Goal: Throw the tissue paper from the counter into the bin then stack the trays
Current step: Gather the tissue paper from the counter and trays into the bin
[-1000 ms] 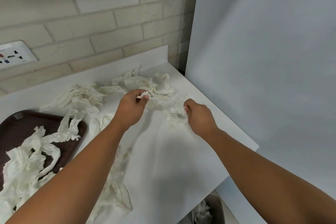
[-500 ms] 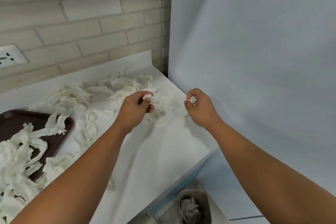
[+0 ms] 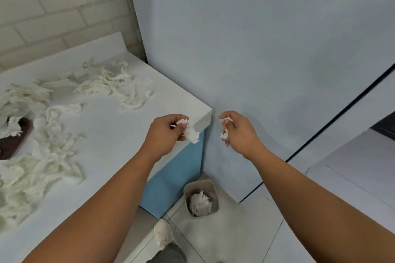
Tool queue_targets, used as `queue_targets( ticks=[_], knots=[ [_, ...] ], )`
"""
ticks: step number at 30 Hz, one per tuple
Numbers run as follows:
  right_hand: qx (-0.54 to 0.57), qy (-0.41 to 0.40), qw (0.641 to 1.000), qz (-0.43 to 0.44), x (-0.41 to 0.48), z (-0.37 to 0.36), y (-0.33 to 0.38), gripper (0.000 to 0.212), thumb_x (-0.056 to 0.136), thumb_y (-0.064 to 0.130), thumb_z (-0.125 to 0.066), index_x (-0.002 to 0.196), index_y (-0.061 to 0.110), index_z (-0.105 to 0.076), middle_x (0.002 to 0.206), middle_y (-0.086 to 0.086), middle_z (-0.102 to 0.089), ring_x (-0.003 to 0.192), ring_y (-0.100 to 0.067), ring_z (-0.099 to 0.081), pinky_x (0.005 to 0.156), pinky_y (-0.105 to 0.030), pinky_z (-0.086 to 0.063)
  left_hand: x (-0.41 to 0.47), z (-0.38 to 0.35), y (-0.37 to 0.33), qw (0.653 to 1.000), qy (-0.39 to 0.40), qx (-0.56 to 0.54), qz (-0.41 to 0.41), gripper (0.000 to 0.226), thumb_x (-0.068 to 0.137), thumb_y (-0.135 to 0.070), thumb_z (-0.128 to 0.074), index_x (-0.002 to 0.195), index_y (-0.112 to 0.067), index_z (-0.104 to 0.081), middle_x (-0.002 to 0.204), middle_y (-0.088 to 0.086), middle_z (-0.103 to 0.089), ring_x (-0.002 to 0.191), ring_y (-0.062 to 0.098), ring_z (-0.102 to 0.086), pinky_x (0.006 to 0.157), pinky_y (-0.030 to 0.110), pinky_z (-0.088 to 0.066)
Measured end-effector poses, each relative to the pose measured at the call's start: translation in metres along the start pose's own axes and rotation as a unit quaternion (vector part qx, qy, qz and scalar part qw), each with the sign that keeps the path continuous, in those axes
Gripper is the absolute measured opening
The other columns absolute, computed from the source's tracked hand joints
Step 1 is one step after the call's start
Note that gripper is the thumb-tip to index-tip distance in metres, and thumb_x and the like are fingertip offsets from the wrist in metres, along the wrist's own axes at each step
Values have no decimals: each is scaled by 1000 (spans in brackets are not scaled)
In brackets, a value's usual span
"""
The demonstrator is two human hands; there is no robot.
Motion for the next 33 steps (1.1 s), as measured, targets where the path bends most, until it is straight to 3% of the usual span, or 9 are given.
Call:
queue_targets(
  ticks=[5,10,15,18,20,25,28,30,33],
  knots=[
    [-25,-11,999,-32,-37,9,-71,26,102,8,-34,106,14,-59,74,0,-52,57,-12,-45,50,-19,-40,-33,-60,45,996,56,60,37,19,91,1,-63,97,-14,-73,97,11,-72,72,17,-69,74,33,-60],
    [20,24,986,-163,-69,-12,-150,12,98,16,-45,106,21,-53,83,0,-49,68,-16,-47,69,-33,-40,-58,-98,106,982,85,148,82,19,83,-8,-72,93,-23,-76,84,-12,-71,65,-4,-60,63,12,-43],
    [-36,68,971,-228,-87,-38,-223,45,90,1,-51,131,18,-41,115,-1,-50,69,-16,-54,49,-22,-44,-58,-122,186,966,132,184,128,41,73,-10,-82,112,-19,-73,96,-4,-73,88,12,-67,79,17,-46],
    [-65,64,965,-247,-86,-54,-270,41,89,1,-50,127,17,-52,118,-6,-59,81,-22,-64,69,-36,-58,-52,-135,233,959,146,212,117,36,78,-8,-79,113,-16,-74,92,-4,-70,82,10,-63,67,4,-37],
    [-49,55,963,-259,-82,-66,-299,35,90,-2,-50,119,14,-61,112,-10,-65,79,-22,-68,78,-36,-59,-47,-141,264,959,140,216,116,32,80,-8,-78,111,-15,-74,91,-4,-70,80,7,-59,63,-2,-35],
    [-37,46,962,-265,-66,-91,-365,21,93,-4,-48,103,-5,-66,91,-15,-69,60,-10,-68,60,-17,-54,-29,-150,346,961,94,213,150,25,82,-8,-74,104,-20,-77,93,-1,-74,80,9,-63,70,12,-42],
    [-27,51,953,-297,-56,-110,-407,18,95,3,-50,102,5,-67,81,-10,-71,58,-18,-69,55,-23,-53,-19,-157,397,959,86,213,168,27,82,-8,-73,105,-21,-77,93,-1,-75,82,11,-66,70,14,-43],
    [-10,41,952,-305,-48,-121,-433,15,95,5,-54,106,12,-61,75,-8,-68,50,-13,-63,46,-18,-46,-11,-163,430,956,89,218,175,29,81,-7,-74,107,-21,-76,93,-1,-75,80,9,-65,67,8,-41],
    [2,17,947,-320,-38,-137,-471,13,94,5,-56,107,6,-51,80,-15,-67,44,-10,-58,39,-15,-40,2,-177,479,950,99,235,180,30,81,-9,-76,110,-19,-75,96,0,-75,79,7,-63,68,7,-40]
  ],
)
Point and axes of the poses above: each hand's wrist, its own x-axis towards the middle knuckle, its own z-axis out of the back of the hand, y = z × x, the point moved 6 cm from there along x, towards the middle knuckle
